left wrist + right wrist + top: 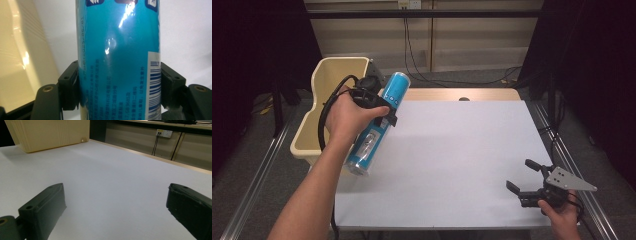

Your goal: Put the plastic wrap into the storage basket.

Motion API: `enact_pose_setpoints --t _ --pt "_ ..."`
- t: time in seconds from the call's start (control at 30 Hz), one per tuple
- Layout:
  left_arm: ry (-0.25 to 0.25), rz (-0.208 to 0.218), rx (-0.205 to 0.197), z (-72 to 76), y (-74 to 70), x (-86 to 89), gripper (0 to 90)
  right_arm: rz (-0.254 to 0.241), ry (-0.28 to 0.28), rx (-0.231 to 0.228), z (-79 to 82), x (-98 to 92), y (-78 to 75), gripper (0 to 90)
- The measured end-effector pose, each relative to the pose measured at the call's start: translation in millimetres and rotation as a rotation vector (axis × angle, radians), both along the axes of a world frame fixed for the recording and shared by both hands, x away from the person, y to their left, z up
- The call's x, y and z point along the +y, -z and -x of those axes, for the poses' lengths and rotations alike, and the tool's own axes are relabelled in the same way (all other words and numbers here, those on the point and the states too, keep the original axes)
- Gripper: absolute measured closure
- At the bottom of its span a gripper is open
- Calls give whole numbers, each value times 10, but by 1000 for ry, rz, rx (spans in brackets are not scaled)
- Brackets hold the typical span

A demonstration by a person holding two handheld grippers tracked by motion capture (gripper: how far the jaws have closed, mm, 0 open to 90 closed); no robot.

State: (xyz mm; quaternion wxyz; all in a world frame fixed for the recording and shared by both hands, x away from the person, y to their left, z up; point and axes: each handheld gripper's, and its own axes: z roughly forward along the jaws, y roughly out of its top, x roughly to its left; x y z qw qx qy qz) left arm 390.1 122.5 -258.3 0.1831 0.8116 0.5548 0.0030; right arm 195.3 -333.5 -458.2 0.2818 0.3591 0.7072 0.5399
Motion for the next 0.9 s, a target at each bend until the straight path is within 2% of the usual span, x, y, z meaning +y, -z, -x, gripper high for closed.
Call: enact_pose_setpoints --t 0.2,0.47,0.9 --pt "-25 8 -8 -9 -27 91 321 0 1 -1 2 -1 -1 17" --pt "-42 -2 -10 -27 -68 217 321 2 0 0 -2 2 5 18" --pt "-108 -14 -15 -57 -83 442 321 3 0 3 -2 13 9 17"
